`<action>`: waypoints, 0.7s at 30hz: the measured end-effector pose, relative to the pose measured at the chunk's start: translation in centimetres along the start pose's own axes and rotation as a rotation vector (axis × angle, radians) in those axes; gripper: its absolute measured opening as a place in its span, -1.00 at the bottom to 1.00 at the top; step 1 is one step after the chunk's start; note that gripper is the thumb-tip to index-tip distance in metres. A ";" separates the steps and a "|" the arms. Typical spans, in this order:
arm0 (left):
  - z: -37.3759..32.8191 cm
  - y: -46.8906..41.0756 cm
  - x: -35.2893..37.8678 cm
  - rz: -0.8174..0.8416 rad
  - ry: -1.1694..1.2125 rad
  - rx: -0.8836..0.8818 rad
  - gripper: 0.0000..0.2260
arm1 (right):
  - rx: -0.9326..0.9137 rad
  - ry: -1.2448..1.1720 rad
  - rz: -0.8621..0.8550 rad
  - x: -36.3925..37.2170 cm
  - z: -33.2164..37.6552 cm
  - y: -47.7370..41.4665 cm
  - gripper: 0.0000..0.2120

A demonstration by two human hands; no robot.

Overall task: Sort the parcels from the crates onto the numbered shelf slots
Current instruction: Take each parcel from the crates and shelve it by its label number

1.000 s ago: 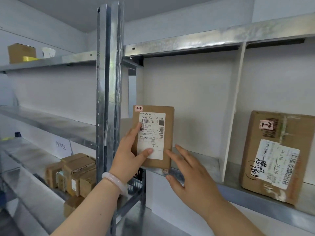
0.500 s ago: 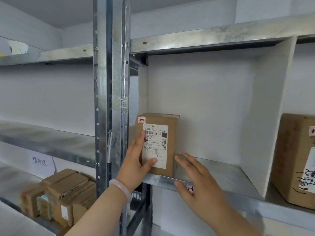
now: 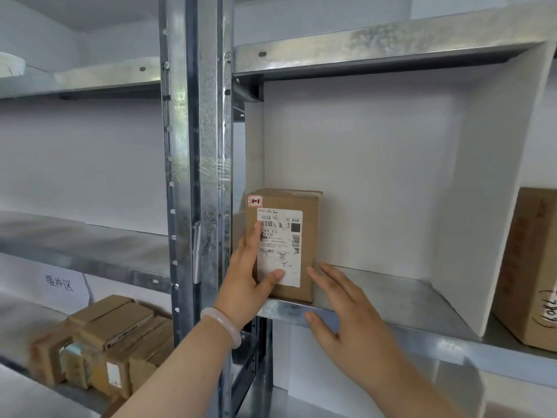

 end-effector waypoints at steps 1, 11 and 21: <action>-0.2 0.2 -0.2 -0.009 0.001 -0.005 -0.13 | -0.002 -0.007 -0.007 -0.1 0.1 0.1 -0.44; -5.7 10.0 -4.7 -0.210 -0.441 -0.056 -0.32 | -0.248 -0.180 -0.108 -0.2 4.7 2.2 -0.45; -16.4 27.5 -7.4 -0.367 -1.111 -0.358 -0.41 | -0.638 -0.334 0.304 3.9 13.3 12.0 -0.27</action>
Point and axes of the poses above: each hand's wrist, its own y-axis away from the middle knuckle, its own x-axis out of the palm, z = x × y, the point moved 9 cm from there along -y, towards the middle knuckle, and after that the axes turned 11 degrees about y, right-handed, at the moved point
